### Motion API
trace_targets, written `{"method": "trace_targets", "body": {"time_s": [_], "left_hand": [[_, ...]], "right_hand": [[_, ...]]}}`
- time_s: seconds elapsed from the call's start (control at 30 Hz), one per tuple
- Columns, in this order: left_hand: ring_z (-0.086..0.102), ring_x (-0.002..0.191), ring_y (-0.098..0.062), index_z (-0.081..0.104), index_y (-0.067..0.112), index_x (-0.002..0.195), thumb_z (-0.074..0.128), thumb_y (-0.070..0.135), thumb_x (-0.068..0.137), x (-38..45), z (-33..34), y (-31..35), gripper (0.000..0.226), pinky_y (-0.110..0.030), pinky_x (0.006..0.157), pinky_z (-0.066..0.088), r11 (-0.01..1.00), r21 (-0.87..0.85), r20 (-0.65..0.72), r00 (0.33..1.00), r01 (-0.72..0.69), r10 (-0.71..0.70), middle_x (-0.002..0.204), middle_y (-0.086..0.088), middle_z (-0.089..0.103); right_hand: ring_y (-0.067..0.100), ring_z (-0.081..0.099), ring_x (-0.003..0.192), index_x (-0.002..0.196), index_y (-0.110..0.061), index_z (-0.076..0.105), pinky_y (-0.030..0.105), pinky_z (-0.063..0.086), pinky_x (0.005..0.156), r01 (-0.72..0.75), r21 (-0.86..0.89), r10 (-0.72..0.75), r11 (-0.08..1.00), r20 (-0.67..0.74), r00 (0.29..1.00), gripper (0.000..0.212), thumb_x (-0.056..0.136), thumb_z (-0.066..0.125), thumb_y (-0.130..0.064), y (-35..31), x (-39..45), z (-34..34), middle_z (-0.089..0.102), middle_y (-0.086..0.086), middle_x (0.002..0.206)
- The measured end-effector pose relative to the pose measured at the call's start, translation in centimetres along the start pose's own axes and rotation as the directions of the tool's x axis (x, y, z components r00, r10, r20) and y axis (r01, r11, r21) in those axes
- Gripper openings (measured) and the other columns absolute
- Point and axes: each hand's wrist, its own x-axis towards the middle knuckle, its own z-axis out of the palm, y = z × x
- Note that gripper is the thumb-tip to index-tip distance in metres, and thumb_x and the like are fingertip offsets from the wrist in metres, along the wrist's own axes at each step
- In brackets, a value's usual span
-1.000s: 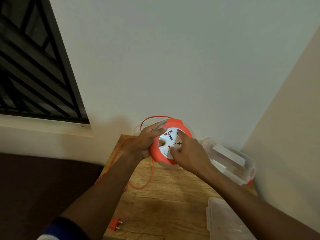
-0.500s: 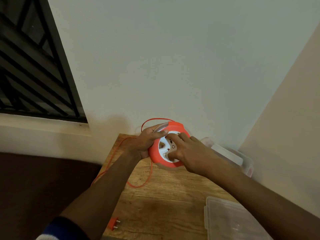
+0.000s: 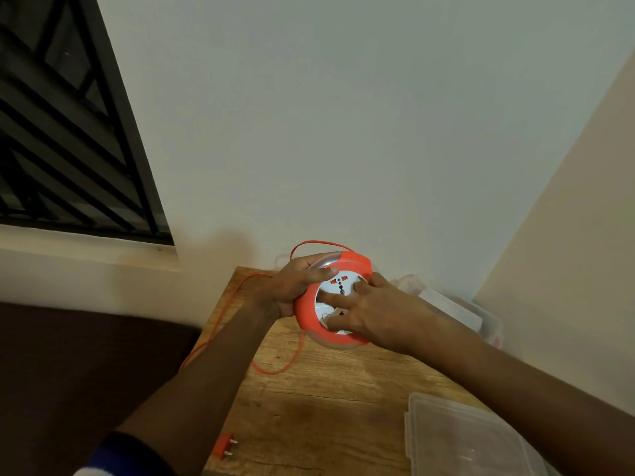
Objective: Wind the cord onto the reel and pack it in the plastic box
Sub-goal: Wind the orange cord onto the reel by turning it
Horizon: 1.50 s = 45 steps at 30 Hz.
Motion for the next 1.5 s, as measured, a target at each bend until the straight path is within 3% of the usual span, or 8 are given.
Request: {"method": "trace_targets", "body": {"time_s": [0.37,0.67,0.83,1.0,1.1,1.17,1.3,1.5], "left_hand": [[0.073,0.107,-0.032,0.069,0.023,0.132,0.072,0.022,0.091,-0.2,0.1,0.2,0.041,-0.045,0.083,0.062,1.000,-0.008,-0.010,1.000,-0.011,0.011,0.128,-0.015,0.072],[0.076,0.105,-0.030,0.062,0.025,0.136,0.070,0.027,0.091,0.2,0.8,0.3,0.046,-0.042,0.082,0.063,1.000,-0.011,-0.081,0.997,-0.021,0.020,0.123,-0.008,0.076],[0.074,0.112,-0.029,0.064,0.017,0.137,0.066,0.016,0.098,0.9,1.4,0.0,0.039,-0.040,0.086,0.062,0.984,-0.150,-0.138,0.988,-0.096,0.075,0.126,-0.010,0.075],[0.069,0.120,-0.037,0.069,0.027,0.123,0.069,0.017,0.097,1.3,1.8,-0.1,0.028,-0.052,0.099,0.057,0.987,-0.098,-0.258,0.961,-0.126,0.097,0.137,-0.012,0.068],[0.070,0.117,-0.039,0.068,0.028,0.123,0.069,0.018,0.097,1.1,1.5,0.4,0.027,-0.056,0.097,0.058,0.985,-0.115,-0.273,0.958,-0.125,0.090,0.136,-0.013,0.068],[0.071,0.116,-0.036,0.067,0.027,0.124,0.067,0.017,0.098,1.1,1.6,0.7,0.027,-0.048,0.089,0.062,0.983,-0.133,-0.266,0.960,-0.129,0.090,0.136,-0.011,0.068],[0.077,0.102,-0.027,0.064,0.023,0.132,0.064,0.016,0.100,1.0,1.7,1.1,0.033,-0.037,0.075,0.064,0.980,-0.149,-0.232,0.968,-0.131,0.094,0.126,-0.009,0.074],[0.072,0.113,-0.035,0.057,0.021,0.143,0.066,0.020,0.099,0.5,1.5,0.4,0.045,-0.046,0.084,0.063,0.997,-0.050,-0.195,0.979,-0.066,0.055,0.139,-0.013,0.066]], "right_hand": [[0.038,0.056,0.117,0.144,-0.030,0.024,0.058,0.040,0.101,0.007,-0.010,-0.007,1.000,-0.013,1.000,0.089,0.076,0.080,-0.034,0.4,0.8,0.0,0.040,0.006,0.150],[0.032,0.052,0.125,0.146,-0.027,0.026,0.051,0.047,0.099,-0.361,0.284,0.390,0.888,-0.052,0.919,0.073,0.086,0.063,-0.047,-1.1,1.2,0.9,0.046,0.004,0.147],[0.022,0.068,0.086,0.122,-0.024,0.045,0.031,0.048,0.068,-0.445,0.708,0.742,0.549,-0.167,0.649,0.040,0.087,0.060,-0.036,-1.2,1.5,0.6,0.070,-0.001,0.104],[0.013,0.059,0.107,0.130,-0.026,0.038,0.030,0.051,0.080,-0.309,0.951,0.863,0.011,0.147,0.483,0.061,0.079,0.070,-0.031,-0.8,1.5,1.0,0.059,-0.012,0.129],[0.010,0.055,0.109,0.134,-0.031,0.034,0.030,0.055,0.080,-0.134,0.957,0.827,-0.256,0.289,0.482,0.071,0.077,0.075,-0.029,-1.2,1.4,1.2,0.054,-0.014,0.134],[0.005,0.053,0.105,0.130,-0.037,0.035,0.030,0.054,0.081,-0.178,0.976,0.823,-0.123,0.201,0.531,0.071,0.073,0.077,-0.032,-1.4,1.3,1.1,0.051,-0.016,0.130],[0.023,0.054,0.118,0.135,-0.048,0.031,0.045,0.054,0.088,-0.399,0.747,0.667,0.531,-0.078,0.741,0.067,0.080,0.068,-0.034,-1.9,1.2,1.2,0.030,0.001,0.151],[0.036,0.047,0.121,0.145,-0.041,0.024,0.045,0.050,0.090,-0.498,0.311,0.548,0.809,-0.092,0.832,0.079,0.084,0.069,-0.019,-1.7,0.7,1.7,0.038,0.019,0.143]]}}
